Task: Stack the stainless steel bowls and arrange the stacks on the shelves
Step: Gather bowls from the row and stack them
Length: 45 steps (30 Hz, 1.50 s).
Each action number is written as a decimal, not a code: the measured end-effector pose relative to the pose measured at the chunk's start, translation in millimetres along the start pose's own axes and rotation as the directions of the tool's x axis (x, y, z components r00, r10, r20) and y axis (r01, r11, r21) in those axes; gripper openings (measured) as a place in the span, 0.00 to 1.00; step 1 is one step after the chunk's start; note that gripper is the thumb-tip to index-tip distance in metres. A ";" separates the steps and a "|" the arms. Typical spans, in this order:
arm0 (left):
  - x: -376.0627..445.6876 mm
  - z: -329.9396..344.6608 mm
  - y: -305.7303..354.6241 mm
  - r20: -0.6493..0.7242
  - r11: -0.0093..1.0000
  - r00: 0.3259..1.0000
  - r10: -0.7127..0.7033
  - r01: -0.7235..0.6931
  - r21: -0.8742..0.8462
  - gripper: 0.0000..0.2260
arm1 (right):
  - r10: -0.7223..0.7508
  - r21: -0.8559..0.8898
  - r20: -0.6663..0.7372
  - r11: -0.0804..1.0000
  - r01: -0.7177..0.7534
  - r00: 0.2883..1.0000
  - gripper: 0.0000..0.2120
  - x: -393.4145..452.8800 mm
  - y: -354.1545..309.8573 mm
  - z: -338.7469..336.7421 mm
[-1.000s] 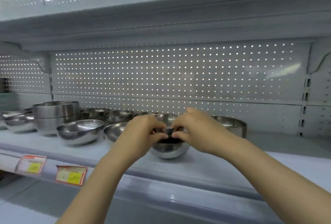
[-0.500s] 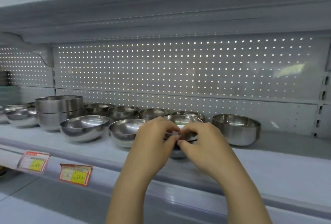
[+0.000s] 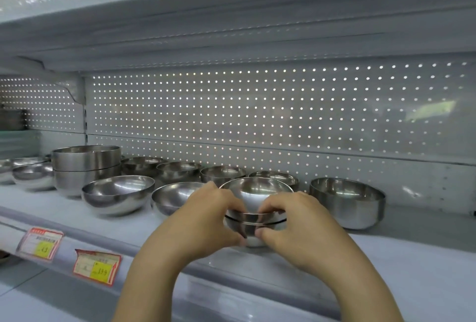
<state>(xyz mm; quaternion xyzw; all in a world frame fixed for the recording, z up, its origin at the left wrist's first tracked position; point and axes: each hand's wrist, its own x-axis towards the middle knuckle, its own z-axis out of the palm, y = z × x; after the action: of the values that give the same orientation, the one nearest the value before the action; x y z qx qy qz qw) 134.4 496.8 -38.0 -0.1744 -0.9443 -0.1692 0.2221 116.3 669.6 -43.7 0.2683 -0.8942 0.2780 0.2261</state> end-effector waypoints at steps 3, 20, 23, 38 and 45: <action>0.7 -1.1 -1.5 0.002 0.999 1.000 -0.009 0.009 -0.039 0.08 | -0.005 0.049 -0.019 0.999 0.006 1.000 0.02 0.4 1.4 0.2; 23.7 -22.9 -39.9 0.164 0.951 0.957 0.240 -0.266 0.160 0.20 | 0.089 -0.144 0.125 0.987 -0.071 0.988 0.11 -1.7 -1.1 -20.5; 32.8 -18.8 -45.6 0.222 0.958 0.952 0.209 -0.245 0.151 0.20 | 0.139 -0.159 0.174 0.981 -0.112 0.975 0.13 1.9 -1.2 -19.2; 27.6 5.2 -61.4 0.195 0.990 0.971 0.134 -0.140 0.015 0.47 | 0.127 0.064 0.108 0.989 -0.134 0.986 0.25 6.6 12.6 -5.0; 26.4 7.6 -55.9 0.174 0.992 0.977 0.125 -0.126 -0.008 0.49 | 0.180 0.293 0.194 0.928 -0.232 0.964 0.38 5.3 20.2 -3.5</action>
<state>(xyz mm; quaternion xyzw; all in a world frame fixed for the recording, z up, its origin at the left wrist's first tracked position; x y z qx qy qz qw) 86.8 457.3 -45.2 -0.2474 -0.9474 -0.1377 0.1490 101.0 684.0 -45.7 0.2271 -0.8775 0.4155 0.0759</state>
